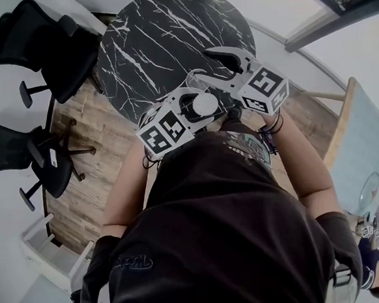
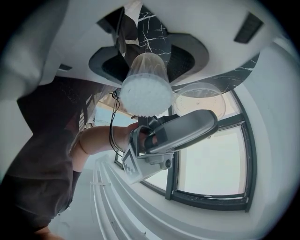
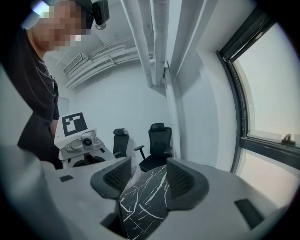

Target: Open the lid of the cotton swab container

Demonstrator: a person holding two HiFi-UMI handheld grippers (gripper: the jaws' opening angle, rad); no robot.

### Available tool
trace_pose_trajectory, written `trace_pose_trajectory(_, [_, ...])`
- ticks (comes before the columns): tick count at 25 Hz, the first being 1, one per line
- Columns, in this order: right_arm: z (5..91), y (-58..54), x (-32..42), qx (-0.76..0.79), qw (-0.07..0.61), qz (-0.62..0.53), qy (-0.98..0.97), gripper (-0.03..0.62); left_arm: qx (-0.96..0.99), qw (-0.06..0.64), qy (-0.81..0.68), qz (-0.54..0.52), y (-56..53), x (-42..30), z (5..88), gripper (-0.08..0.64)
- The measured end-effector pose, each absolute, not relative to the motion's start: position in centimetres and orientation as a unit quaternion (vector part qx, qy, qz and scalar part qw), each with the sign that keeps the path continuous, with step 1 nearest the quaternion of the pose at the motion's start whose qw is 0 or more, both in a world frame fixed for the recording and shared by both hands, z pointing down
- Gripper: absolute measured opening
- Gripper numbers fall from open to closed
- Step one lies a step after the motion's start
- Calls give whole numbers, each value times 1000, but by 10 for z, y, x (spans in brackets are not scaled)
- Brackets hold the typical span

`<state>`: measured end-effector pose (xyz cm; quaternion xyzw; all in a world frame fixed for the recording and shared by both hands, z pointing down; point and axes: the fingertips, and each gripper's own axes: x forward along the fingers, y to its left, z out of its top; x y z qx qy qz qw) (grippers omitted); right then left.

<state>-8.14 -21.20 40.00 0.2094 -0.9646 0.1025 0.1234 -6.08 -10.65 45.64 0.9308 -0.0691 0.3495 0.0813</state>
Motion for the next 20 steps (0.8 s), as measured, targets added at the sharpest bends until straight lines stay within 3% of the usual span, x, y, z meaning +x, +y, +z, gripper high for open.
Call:
trace_pose_trajectory(10, [387, -210, -74, 218, 108, 99, -965, 244, 927, 103, -106, 344, -124, -66, 459, 260])
trace_pose_trajectory(20, [407, -212, -58, 277, 97, 126, -947, 170, 921, 119, -180, 326, -149, -77, 462, 261])
